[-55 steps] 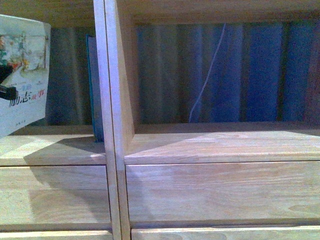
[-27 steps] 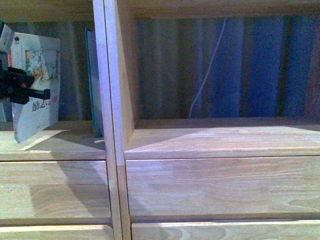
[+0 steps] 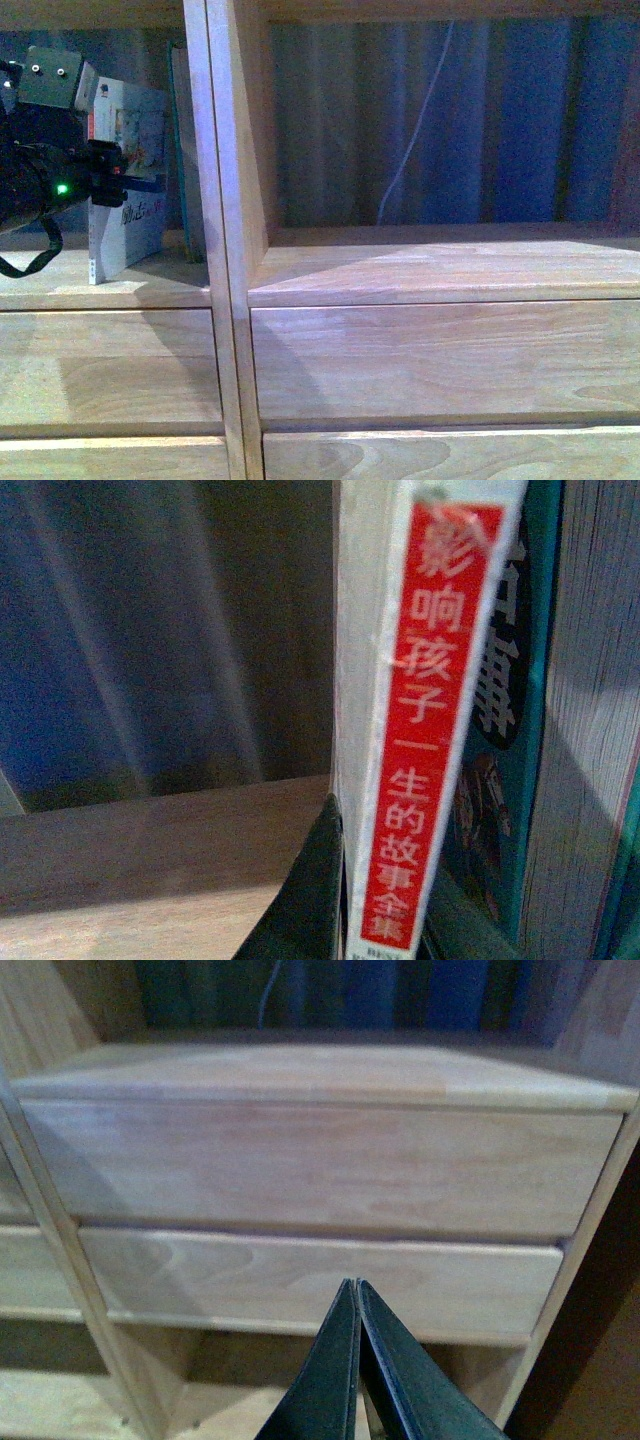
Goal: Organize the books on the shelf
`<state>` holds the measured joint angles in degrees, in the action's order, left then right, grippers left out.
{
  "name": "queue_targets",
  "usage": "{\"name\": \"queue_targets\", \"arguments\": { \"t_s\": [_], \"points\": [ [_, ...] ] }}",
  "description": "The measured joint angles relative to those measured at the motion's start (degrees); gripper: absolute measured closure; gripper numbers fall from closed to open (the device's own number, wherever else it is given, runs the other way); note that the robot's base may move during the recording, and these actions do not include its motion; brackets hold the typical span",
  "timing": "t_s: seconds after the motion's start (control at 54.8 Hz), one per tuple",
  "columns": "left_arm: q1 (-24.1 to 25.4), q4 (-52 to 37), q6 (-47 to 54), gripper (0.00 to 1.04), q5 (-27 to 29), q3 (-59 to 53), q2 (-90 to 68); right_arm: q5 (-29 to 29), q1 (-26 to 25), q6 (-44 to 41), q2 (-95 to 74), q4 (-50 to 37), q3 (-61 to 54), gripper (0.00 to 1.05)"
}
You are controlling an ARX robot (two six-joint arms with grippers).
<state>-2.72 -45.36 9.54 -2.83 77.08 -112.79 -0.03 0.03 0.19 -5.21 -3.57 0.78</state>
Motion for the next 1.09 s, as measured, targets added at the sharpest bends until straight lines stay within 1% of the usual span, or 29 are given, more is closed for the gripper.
{"name": "queue_targets", "arguments": {
  "t_s": [0.073,0.365,0.383,0.401,0.419,0.456,0.511,0.529,0.547,0.602,0.638,0.657,0.729,0.784,0.802,0.857,0.912,0.948,1.094],
  "points": [
    [-0.11,0.00,0.02,0.98,0.33,0.20,-0.13,0.07,0.00,-0.02,3.48,3.06,0.00,1.02],
    [-0.68,1.49,0.63,0.98,1.62,2.23,-1.05,0.00,0.00,-0.02,4.83,3.48,0.00,1.02],
    [-0.70,1.66,0.57,0.96,1.79,2.64,-1.49,0.00,0.00,-0.02,4.83,3.48,0.00,1.02],
    [-0.81,1.97,0.72,0.90,2.08,4.00,-2.45,0.00,0.00,-0.02,4.83,3.48,0.00,1.02],
    [-0.92,2.19,0.74,0.88,2.23,5.35,-3.41,0.00,0.00,-0.02,4.83,3.50,0.00,1.02],
    [-1.07,3.23,0.74,0.82,2.47,9.79,-6.60,-0.02,0.00,-0.02,4.85,3.48,0.00,1.02],
    [-1.22,4.33,0.85,0.75,2.47,15.32,-10.32,-0.04,0.02,0.00,4.87,3.50,0.00,1.02],
    [-1.31,4.20,0.94,0.71,2.62,17.84,-12.15,-0.07,0.00,-0.02,4.87,3.50,0.00,1.02],
    [-1.31,4.09,0.94,0.69,2.62,18.23,-12.61,-0.07,0.00,-0.02,4.87,3.50,0.00,1.02],
    [-1.36,3.96,0.94,0.61,2.62,16.52,-12.92,0.07,0.00,-0.02,4.90,3.50,0.00,1.02],
    [-1.42,3.98,0.98,0.58,2.67,14.78,-12.44,0.02,0.00,-0.02,4.90,3.52,0.00,1.02],
    [-1.49,3.98,1.01,0.53,2.58,12.02,-11.21,0.09,0.00,-0.02,4.90,3.52,0.00,1.02],
    [-1.51,4.31,1.07,0.43,2.38,6.34,-7.78,0.07,0.00,-0.02,4.90,3.52,0.00,1.02],
    [-1.38,4.33,1.16,0.36,2.16,4.96,-6.05,0.04,0.00,-0.02,4.90,3.52,0.00,1.02],
    [-1.27,4.17,1.25,0.30,2.16,4.55,-4.85,0.02,0.00,-0.02,4.92,3.52,0.00,1.02],
    [-0.87,3.89,1.33,0.20,2.19,4.42,-2.99,-0.04,0.00,-0.02,4.92,3.52,0.00,1.02],
    [-0.72,3.69,1.36,0.13,2.16,4.31,-2.10,-0.02,0.00,-0.02,4.92,3.52,0.00,1.02],
    [-0.70,3.52,1.36,0.07,1.92,3.93,-1.51,-0.02,0.00,-0.02,4.92,3.52,0.00,1.02],
    [-1.05,3.34,0.90,0.08,1.07,1.31,-0.33,-0.02,0.00,-0.02,4.92,3.52,0.00,1.02]
  ]
}}
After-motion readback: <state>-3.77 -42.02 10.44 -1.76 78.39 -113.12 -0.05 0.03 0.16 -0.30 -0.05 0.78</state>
